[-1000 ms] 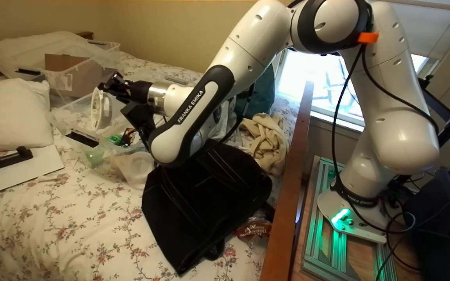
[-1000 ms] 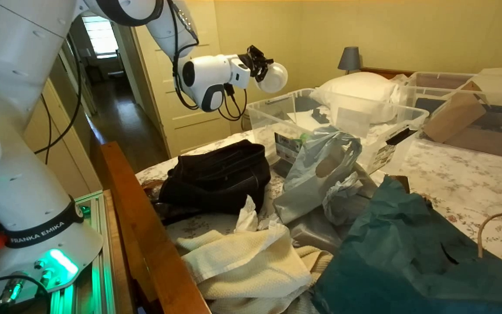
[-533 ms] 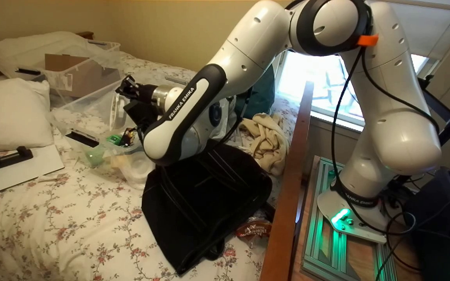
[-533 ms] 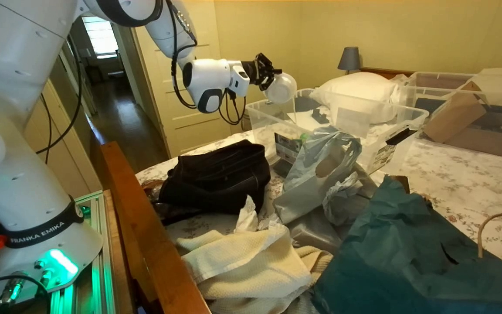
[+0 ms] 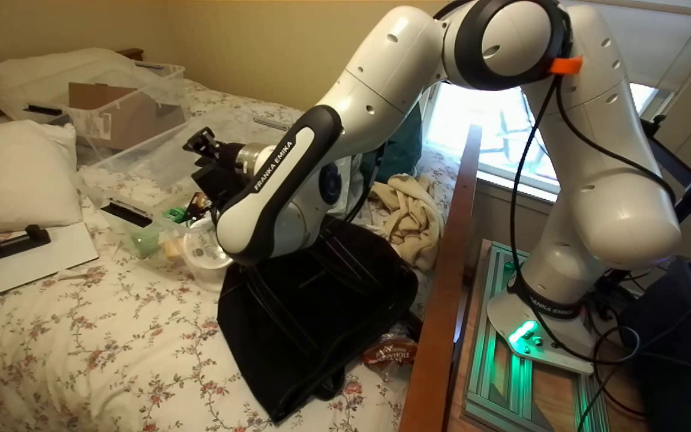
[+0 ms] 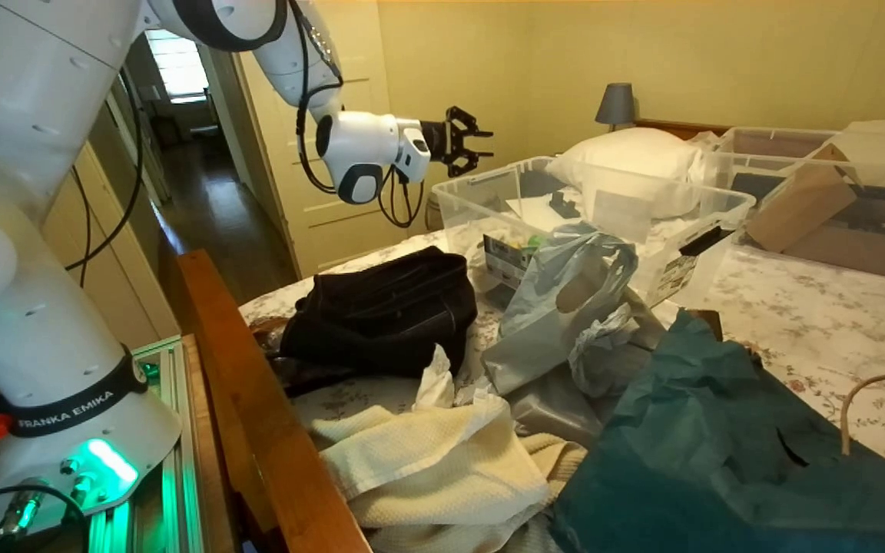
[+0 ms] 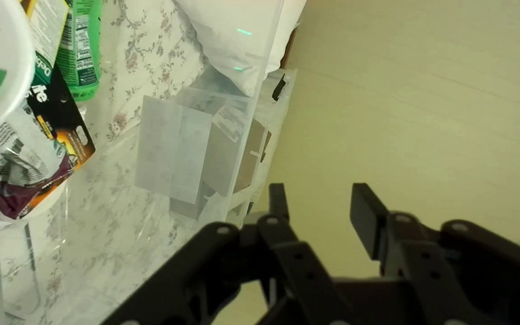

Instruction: Put the white bowl in the storage box

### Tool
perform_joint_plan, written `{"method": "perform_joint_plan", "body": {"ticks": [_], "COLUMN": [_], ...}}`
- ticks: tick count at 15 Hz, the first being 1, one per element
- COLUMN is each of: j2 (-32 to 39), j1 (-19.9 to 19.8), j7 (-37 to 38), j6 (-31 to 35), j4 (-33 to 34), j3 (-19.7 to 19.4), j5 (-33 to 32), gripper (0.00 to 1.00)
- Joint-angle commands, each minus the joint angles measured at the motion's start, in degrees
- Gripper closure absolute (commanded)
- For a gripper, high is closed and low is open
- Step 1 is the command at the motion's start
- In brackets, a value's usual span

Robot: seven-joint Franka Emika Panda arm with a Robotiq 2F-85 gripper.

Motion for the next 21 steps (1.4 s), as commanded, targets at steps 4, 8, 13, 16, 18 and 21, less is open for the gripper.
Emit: {"method": "perform_joint_plan", "body": {"ticks": [4, 8, 13, 16, 18, 21], "j2": [-2.9, -6.1, -9.6, -10.7, -8.6, -8.7], "j1": [3.2, 6.6, 11.4, 13.2, 13.2, 13.6], "j7": [0.3, -5.3, -17.5, -20.7, -19.3, -19.6], "j6": [1.4, 0.3, -2.3, -1.4, -0.9, -0.9], "j4": [-2.4, -5.8, -10.8, -12.3, -10.3, -10.4], "j3": [-0.3, -0.8, -0.9, -0.9, -1.3, -1.4], "j5": [2.2, 5.6, 12.6, 11.6, 10.5, 10.5], "gripper": [0.05, 0.0, 0.0, 0.0, 0.0, 0.0]}}
